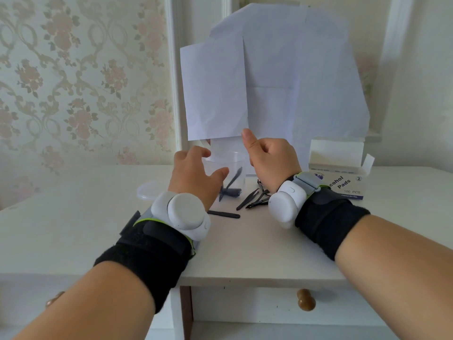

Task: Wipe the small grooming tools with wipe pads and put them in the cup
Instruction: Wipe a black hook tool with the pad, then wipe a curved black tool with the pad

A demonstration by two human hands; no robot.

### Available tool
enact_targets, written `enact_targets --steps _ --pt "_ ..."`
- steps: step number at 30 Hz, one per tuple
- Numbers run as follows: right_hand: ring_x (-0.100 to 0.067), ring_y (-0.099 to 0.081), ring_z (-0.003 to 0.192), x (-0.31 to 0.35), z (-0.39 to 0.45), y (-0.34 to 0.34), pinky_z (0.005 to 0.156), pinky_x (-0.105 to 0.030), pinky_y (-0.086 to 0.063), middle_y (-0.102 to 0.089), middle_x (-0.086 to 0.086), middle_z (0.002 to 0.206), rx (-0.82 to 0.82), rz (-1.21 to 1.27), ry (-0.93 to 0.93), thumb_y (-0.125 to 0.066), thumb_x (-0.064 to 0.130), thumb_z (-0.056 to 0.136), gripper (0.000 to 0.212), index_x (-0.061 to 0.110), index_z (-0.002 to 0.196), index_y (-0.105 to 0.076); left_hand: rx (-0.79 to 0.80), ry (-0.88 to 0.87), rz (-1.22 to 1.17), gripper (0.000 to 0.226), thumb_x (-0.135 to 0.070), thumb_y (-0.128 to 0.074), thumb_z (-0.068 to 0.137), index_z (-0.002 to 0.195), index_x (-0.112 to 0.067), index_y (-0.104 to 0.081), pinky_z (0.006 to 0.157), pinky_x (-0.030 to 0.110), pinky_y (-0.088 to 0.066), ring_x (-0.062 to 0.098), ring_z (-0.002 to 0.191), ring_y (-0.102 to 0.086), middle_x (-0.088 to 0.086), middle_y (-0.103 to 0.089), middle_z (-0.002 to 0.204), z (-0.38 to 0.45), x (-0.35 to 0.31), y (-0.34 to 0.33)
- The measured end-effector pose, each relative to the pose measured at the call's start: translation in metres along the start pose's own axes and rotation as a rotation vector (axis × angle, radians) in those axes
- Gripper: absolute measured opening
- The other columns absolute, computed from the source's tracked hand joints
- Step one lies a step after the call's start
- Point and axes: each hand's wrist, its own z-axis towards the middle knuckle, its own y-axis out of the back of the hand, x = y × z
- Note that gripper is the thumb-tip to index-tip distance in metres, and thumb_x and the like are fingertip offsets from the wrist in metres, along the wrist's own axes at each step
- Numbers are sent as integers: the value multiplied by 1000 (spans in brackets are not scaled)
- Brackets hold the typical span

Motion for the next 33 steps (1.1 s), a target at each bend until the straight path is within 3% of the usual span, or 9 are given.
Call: enact_targets --steps 3,7,10,13,16,20,24,29,33 --pt "-20 -53 58 2 2 5 61 -29 -43 -53 2 52 -12 1 -42 -36 54 100 70 -1 64 -59 -105 -135 60 32 -31 -67 88 117 -23 -56 96 26 -36 18 121 -42 -4 -41 130 -3 -5 1" --pt "-8 -52 57 -4 3 2 56 -21 -35 -53 9 53 38 -7 -138 -32 50 103 62 13 62 -62 -164 -383 75 7 -22 -65 88 93 -19 -68 85 17 -32 12 102 -45 -8 -52 106 -9 -15 0" --pt "-14 -55 63 -6 4 0 63 -28 -39 -55 8 57 69 15 -186 -33 43 103 58 16 61 -62 -14 -464 102 18 -25 -62 90 79 -13 -70 75 26 -41 16 80 -56 -1 -63 82 -15 -21 -3" --pt "-15 -53 60 -8 4 0 70 -28 -40 -54 7 57 73 43 -214 -35 39 103 55 16 59 -60 219 -376 219 30 -32 -56 93 75 -12 -69 69 25 -41 14 70 -56 -2 -63 69 -17 -23 -8" --pt "-16 -51 57 -9 5 0 65 -28 -40 -54 6 57 67 56 -221 -34 40 103 56 15 60 -60 414 -304 234 21 -36 -57 91 95 -23 -73 86 26 -48 9 90 -62 -9 -71 92 -18 -22 -11" --pt "-14 -54 59 -9 4 0 59 -23 -39 -55 8 56 66 34 -195 -32 42 104 60 16 58 -60 510 -366 351 22 -38 -59 91 109 -31 -69 104 24 -35 11 106 -57 -8 -67 107 -20 -24 -14" --pt "-15 -56 62 -8 4 -1 61 -27 -38 -53 10 51 54 39 -201 -32 43 104 61 17 56 -59 508 -360 362 20 -32 -61 91 108 -23 -66 100 23 -39 14 109 -57 -5 -65 111 -15 -22 -15" --pt "-13 -53 58 -5 2 0 60 -25 -40 -53 8 55 4 31 -180 -32 41 105 61 13 60 -61 526 -371 435 24 -35 -56 94 107 -17 -64 108 30 -32 20 117 -52 3 -59 115 -14 -24 -19" --pt "-13 -52 57 -4 2 1 67 -28 -38 -53 7 55 -10 26 -178 -32 40 105 60 10 63 -62 540 -387 490 30 -39 -52 96 105 -14 -65 99 40 -44 25 106 -56 5 -55 110 -14 -26 -23"
